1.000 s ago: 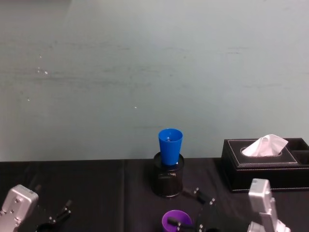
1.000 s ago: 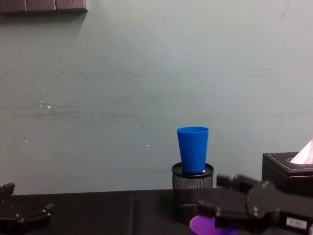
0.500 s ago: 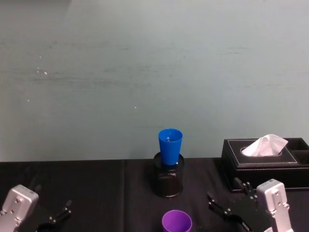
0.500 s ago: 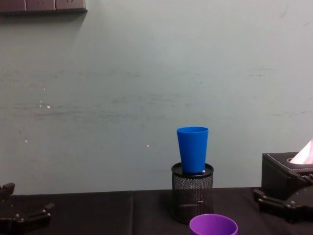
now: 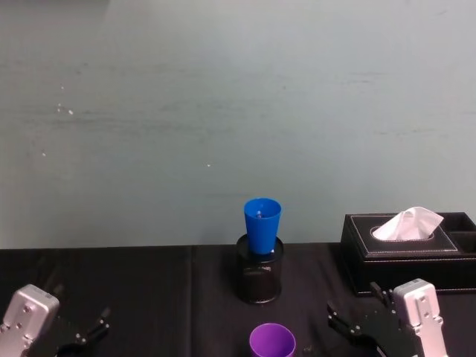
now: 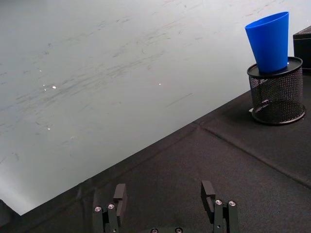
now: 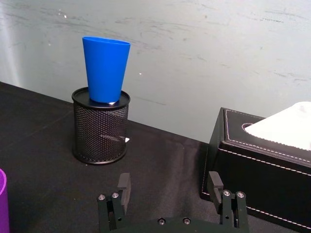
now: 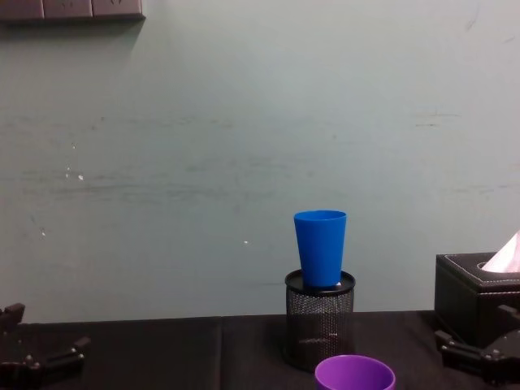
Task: Pick up one cup with a gripper and tap it against the other cup.
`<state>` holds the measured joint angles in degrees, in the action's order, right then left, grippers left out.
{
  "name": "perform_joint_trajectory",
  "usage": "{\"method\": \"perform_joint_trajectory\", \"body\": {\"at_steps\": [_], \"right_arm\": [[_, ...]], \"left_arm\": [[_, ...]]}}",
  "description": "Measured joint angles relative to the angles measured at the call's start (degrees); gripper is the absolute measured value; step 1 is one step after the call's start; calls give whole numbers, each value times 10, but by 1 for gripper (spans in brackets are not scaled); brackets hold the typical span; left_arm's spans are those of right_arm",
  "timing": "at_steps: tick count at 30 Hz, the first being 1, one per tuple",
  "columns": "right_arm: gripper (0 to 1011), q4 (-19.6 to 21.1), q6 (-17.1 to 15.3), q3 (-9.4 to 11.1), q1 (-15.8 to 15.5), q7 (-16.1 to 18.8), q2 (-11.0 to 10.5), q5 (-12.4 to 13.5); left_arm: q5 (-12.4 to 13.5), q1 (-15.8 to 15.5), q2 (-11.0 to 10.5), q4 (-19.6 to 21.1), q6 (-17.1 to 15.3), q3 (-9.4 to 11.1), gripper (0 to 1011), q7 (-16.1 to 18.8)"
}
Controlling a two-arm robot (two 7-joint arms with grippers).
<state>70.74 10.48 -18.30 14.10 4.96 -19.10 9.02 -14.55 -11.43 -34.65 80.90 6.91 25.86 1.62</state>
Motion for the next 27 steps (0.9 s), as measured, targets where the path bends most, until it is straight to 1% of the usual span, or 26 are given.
{"method": "perform_joint_trajectory", "body": {"at_steps": [27], "right_arm": [[1000,2,2,-2,0,1,-2,1]], "left_arm": [[0,0,0,0,0,0,1000,0]]}}
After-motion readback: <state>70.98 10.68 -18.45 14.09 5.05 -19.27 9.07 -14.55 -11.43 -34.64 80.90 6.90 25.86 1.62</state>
